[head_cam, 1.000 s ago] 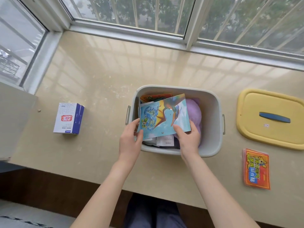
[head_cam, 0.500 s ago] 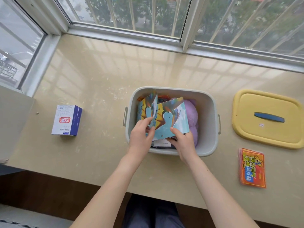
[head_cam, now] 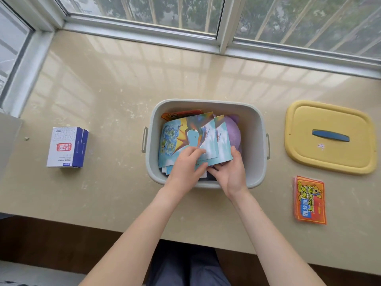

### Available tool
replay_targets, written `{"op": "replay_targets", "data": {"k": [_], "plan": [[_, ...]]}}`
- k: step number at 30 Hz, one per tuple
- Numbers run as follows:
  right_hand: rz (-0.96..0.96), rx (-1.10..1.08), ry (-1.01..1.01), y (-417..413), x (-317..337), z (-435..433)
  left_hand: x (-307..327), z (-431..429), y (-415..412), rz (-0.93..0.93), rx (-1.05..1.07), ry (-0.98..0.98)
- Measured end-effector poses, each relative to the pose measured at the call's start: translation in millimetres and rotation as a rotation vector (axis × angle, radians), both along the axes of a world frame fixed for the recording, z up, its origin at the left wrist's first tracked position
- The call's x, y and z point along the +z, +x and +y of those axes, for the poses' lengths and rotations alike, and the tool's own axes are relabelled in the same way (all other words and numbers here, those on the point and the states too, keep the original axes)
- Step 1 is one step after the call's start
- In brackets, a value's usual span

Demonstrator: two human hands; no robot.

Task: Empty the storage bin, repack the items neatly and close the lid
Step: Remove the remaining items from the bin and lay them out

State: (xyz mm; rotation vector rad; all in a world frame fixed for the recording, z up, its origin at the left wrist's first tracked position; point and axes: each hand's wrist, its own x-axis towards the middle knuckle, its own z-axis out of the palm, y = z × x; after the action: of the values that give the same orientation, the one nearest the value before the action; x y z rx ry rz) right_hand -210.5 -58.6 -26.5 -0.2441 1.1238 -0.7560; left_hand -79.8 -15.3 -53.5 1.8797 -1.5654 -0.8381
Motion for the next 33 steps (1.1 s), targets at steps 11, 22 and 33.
{"op": "replay_targets", "data": {"k": [11,22,33], "plan": [[0.044,-0.010,-0.084,-4.8,-11.3,-5.0,-3.3,5.9,6.8,-0.360,-0.051,0.008],[0.530,0.279,-0.383,-18.6,-3.5,-12.3,56.4,13.4,58.0,-0.001,0.626,-0.170],[1.101,0.956,-0.455,43.2,-44.9,-10.4,75.1,35.0,106.8,0.309,0.935,-0.203]]}}
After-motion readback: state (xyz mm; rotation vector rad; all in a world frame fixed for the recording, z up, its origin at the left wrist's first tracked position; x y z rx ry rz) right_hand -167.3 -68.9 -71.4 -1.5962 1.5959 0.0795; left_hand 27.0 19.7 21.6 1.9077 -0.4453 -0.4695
